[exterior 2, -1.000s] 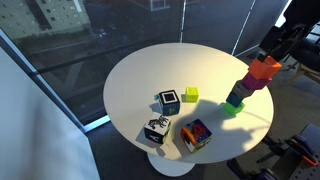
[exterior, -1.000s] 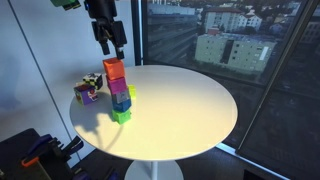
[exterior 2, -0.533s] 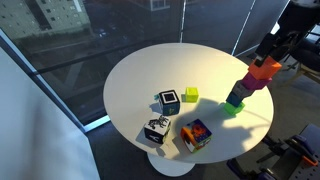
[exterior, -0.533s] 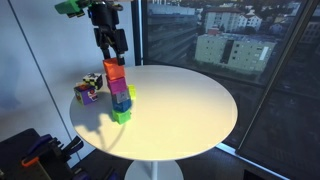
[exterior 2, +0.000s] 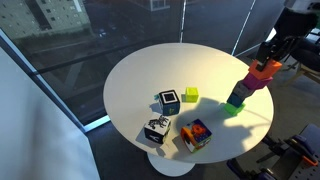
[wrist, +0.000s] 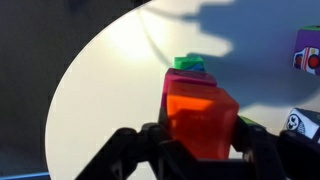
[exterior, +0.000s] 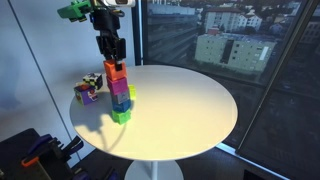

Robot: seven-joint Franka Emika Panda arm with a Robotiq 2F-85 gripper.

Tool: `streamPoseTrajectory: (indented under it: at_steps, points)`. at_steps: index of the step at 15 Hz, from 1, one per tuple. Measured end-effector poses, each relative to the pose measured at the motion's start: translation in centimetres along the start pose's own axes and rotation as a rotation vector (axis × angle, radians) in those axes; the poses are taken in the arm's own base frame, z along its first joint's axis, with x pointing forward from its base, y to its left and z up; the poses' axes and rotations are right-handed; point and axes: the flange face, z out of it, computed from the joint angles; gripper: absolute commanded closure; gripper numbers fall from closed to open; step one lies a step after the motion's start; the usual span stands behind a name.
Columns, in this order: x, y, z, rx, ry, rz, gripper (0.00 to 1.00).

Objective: Pick up the orange block and put it on the table

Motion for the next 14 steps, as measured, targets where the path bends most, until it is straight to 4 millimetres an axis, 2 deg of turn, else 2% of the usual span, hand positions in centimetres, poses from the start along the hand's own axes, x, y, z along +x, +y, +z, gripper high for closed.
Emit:
streamPoseTrajectory:
  at_steps: [1, 4, 14]
  points:
    - [0.0, 0.0, 0.0, 0.0, 0.001, 0.0, 0.73]
    - [0.1, 0.0, -0.2, 0.002, 0.003, 0.0, 0.78]
    - [0.5, -0.1, -1.4, 0.004, 0.02, 0.0, 0.8]
